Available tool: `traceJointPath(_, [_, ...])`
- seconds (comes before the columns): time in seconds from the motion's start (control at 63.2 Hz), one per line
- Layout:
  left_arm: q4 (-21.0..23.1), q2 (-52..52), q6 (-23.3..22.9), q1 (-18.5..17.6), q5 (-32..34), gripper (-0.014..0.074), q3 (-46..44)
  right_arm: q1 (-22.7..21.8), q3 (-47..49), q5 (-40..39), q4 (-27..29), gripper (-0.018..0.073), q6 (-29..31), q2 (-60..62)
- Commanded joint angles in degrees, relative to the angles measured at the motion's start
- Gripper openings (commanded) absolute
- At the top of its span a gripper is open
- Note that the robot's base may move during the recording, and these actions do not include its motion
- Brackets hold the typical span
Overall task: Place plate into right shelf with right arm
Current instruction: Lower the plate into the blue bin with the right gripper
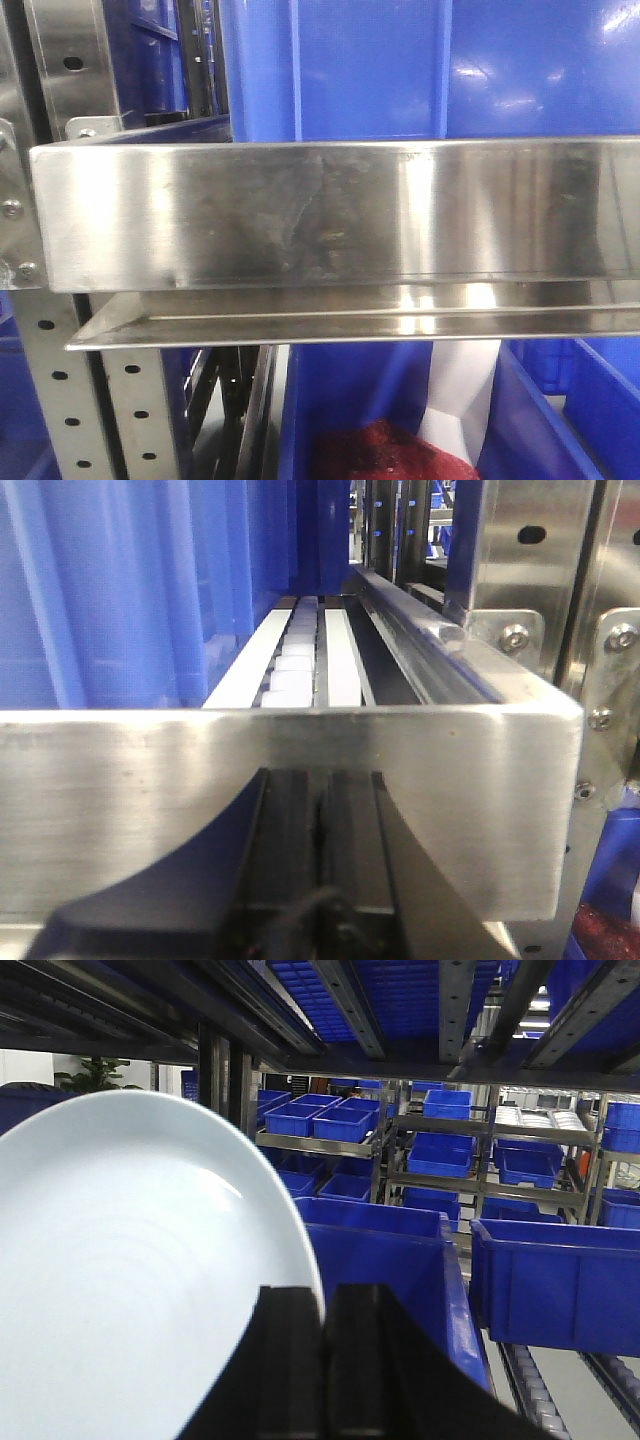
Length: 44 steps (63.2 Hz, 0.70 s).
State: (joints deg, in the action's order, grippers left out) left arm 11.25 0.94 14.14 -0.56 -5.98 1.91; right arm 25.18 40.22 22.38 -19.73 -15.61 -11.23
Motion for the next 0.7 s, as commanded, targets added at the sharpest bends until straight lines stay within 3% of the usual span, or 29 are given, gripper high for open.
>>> traceJointPath(0.0, [0.22,0.43,-0.14,-0.02,4.37,-0.0047,0.38,-0.22,1.46,-5.52,-1.06,0.0055,0.07,-1.09])
traceJointPath(0.285, [0.22,0.43,-0.14,-0.02,4.37,-0.0047,0.38,-0.22,4.86,-8.06,-1.01,0.0055,-0.03,-4.66])
traceJointPath(0.681, [0.22,0.43,-0.14,-0.02,4.37,-0.0047,0.38,-0.22,32.27,-6.82,-1.01,0.0055,-0.03,-33.27])
